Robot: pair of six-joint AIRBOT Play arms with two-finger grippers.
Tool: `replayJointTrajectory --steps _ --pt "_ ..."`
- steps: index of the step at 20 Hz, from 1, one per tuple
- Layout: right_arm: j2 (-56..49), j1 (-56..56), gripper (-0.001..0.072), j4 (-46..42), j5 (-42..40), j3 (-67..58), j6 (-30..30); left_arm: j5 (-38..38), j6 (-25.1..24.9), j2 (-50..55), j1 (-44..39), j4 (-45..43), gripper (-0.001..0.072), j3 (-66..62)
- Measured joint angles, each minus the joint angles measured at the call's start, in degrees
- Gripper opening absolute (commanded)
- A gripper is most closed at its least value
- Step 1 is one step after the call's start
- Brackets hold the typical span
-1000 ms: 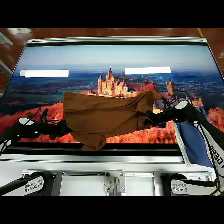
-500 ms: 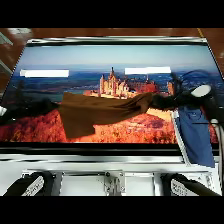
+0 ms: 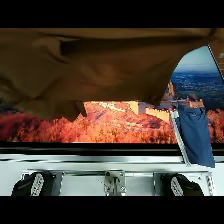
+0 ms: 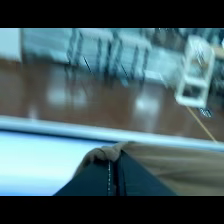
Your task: Fold the shirts.
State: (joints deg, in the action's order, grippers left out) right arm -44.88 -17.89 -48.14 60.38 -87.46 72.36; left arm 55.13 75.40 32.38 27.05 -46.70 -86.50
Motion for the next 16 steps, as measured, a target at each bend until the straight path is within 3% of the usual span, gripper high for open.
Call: replayJointTrajectory --steps 4,8,13,16 --pt "5.2 -2.5 0.0069 -2.4 2.9 -3.5 4.7 3.0 2.4 -2.9 3.9 -2.9 0.0041 -5.7" --pt "5.9 -3.2 0.0069 -8.0 11.5 -4.4 9.0 7.8 3.2 -2.9 5.0 -6.6 0.0041 -5.9" --pt "-2.5 -1.8 0.0069 -11.9 19.0 -3.0 12.4 10.1 3.5 1.4 5.3 -10.3 0.0041 3.3" --pt "-11.5 2.7 0.0069 -14.6 18.9 1.9 13.5 10.6 3.5 6.3 5.3 -10.9 0.0041 11.9"
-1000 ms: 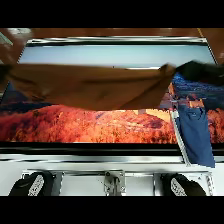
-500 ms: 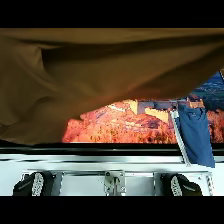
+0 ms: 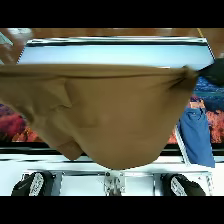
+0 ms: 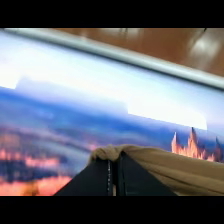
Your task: Fold the shirts.
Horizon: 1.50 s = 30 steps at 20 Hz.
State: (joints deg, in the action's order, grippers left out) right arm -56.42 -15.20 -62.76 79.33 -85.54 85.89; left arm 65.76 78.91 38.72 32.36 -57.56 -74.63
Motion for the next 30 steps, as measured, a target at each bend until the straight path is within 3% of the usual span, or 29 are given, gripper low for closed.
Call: replayJointTrajectory --steps 2,6,9,13,14,15,16,17,21,22,23,25,27,30 --pt "-7.1 4.0 0.0069 -2.2 -5.3 2.8 0.1 -1.4 0.0 4.3 -0.4 -0.4 0.0041 5.4" --pt "-21.0 9.8 0.0069 -4.1 -24.9 5.2 1.6 -7.9 -0.3 14.0 -4.0 -0.3 0.0041 11.5" --pt "-29.5 12.4 0.0070 0.3 -37.6 5.7 5.0 -15.3 -0.7 21.7 -8.9 -0.8 0.0042 13.0" --pt "-36.7 14.7 0.0071 5.2 -43.1 6.0 7.0 -21.4 -0.8 30.9 -16.1 -0.9 0.0045 13.7" --pt "-37.5 15.0 0.0106 5.9 -43.5 6.0 7.2 -21.5 -0.8 32.6 -17.6 -0.8 0.0102 13.8" --pt "-38.0 15.2 0.0271 6.8 -43.4 6.0 7.6 -21.4 -0.8 34.1 -19.0 -0.5 0.0349 13.8" --pt "-38.2 15.2 0.0562 7.2 -42.9 6.0 7.6 -20.7 -0.9 35.1 -20.0 -0.4 0.0639 13.9" --pt "-38.0 15.0 0.0648 7.6 -41.8 6.0 7.6 -19.3 -0.9 35.8 -20.6 -0.4 0.0669 13.8" --pt "-33.8 10.8 0.0647 4.7 -31.5 6.0 3.9 -6.5 -0.8 36.1 -17.7 -3.9 0.0669 12.6" --pt "-32.5 9.0 0.0644 2.3 -27.4 5.9 3.1 -2.4 -0.9 35.6 -15.9 -5.2 0.0669 12.7" --pt "-31.3 7.0 0.0594 -0.7 -22.1 6.0 2.4 1.6 -1.0 34.8 -13.8 -6.1 0.0669 13.3" --pt "-29.9 2.9 0.0585 -5.4 -11.4 6.5 0.3 7.3 -1.8 32.5 -9.6 -7.4 0.0672 16.5" --pt "-29.1 -0.6 0.0586 -7.4 -2.8 8.7 -1.8 9.7 -2.4 29.7 -6.4 -7.8 0.0675 22.4" --pt "-28.6 -3.5 0.0586 -5.9 2.4 13.7 -3.7 8.3 -3.0 27.2 -4.0 -5.8 0.0674 32.3"
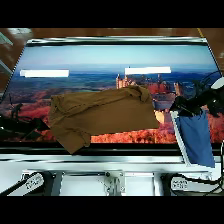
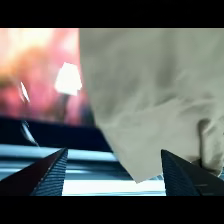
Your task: Fold the shirts.
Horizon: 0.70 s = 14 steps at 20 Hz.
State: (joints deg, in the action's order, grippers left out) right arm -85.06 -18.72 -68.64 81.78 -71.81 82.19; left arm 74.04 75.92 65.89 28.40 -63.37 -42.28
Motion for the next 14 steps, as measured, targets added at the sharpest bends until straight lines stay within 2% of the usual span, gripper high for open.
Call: replayJointTrajectory --steps 4,9,10,11,12,13,14 --pt "0.3 -0.3 0.0585 3.8 -0.4 5.1 -1.4 -7.8 -1.3 -0.7 1.0 7.2 0.0671 9.6" --pt "0.3 0.2 0.0586 5.6 -3.5 6.8 -1.8 -14.4 -2.5 1.5 -0.9 11.3 0.0646 13.0" --pt "0.3 0.2 0.0586 5.7 -3.7 7.0 -1.8 -15.1 -2.5 2.2 -1.5 12.4 0.0540 13.1" --pt "0.3 0.3 0.0587 5.9 -4.0 7.0 -1.8 -15.9 -2.6 3.0 -2.2 13.2 0.0345 13.4" --pt "0.3 0.3 0.0615 6.0 -4.2 7.1 -1.8 -17.2 -2.6 3.8 -3.0 13.5 0.0192 13.5" --pt "0.3 0.3 0.0680 5.9 -4.3 7.1 -1.6 -17.9 -2.6 4.6 -3.4 13.9 0.0113 13.6" --pt "0.3 0.3 0.0680 5.7 -4.7 7.3 -1.6 -18.6 -2.6 5.2 -3.9 14.9 0.0042 13.7"
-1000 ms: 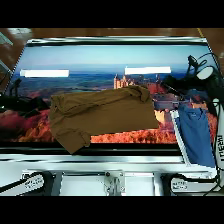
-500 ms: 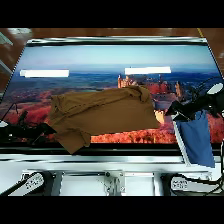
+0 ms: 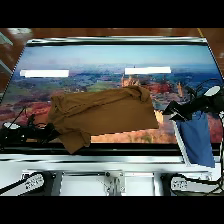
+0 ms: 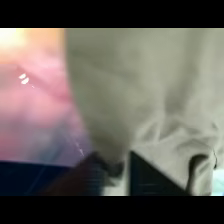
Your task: Fold the shirts.
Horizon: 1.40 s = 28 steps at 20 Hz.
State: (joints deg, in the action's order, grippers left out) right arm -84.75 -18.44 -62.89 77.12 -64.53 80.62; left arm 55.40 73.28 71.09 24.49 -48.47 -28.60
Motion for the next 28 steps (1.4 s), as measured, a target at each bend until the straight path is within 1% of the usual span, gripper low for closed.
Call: replayJointTrajectory --steps 2,6,10,15,16,17,18,19,20,23,26,28 --pt "0.0 0.0 0.0680 -0.8 -0.5 0.7 0.2 -0.2 -0.1 0.5 -0.3 1.1 0.0042 -0.1" --pt "0.0 -0.5 0.0679 -0.9 -3.0 4.3 0.3 1.2 -2.0 0.2 -0.7 2.0 0.0042 -1.4" --pt "-0.9 -0.5 0.0679 2.5 -6.9 8.1 0.3 3.4 -3.1 -1.0 -0.8 2.5 0.0042 -2.8" --pt "-5.0 3.2 0.0679 6.5 -8.7 9.6 0.3 4.8 -3.5 -3.0 -0.8 2.6 0.0042 -3.5" --pt "-5.8 4.3 0.0634 7.3 -8.5 9.6 0.4 5.1 -3.5 -3.3 -0.8 2.7 0.0042 -3.7" --pt "-6.5 5.4 0.0480 8.0 -8.7 9.7 0.7 5.2 -3.5 -3.5 -0.8 2.9 0.0042 -4.0" --pt "-7.0 6.3 0.0210 7.6 -9.4 9.7 0.8 5.4 -3.5 -3.7 -0.8 2.9 0.0041 -4.3" --pt "-7.6 7.0 0.0084 7.4 -10.2 9.9 0.8 5.6 -3.6 -3.9 -0.8 3.1 0.0040 -4.9" --pt "-7.6 7.6 0.0071 7.3 -10.7 9.9 0.8 5.8 -3.6 -4.1 -0.8 3.1 0.0039 -5.6" --pt "-4.8 8.3 0.0070 7.9 -11.9 9.3 -1.8 6.3 -3.6 -6.3 -0.8 2.8 0.0039 -9.8" --pt "2.4 8.7 0.0070 9.2 -11.2 5.0 -6.0 6.9 -4.2 -12.2 -0.8 1.5 0.0040 -18.5" --pt "8.9 8.7 0.0070 9.4 -11.5 -0.6 -8.6 7.0 -4.9 -17.6 -0.7 1.0 0.0041 -26.9"
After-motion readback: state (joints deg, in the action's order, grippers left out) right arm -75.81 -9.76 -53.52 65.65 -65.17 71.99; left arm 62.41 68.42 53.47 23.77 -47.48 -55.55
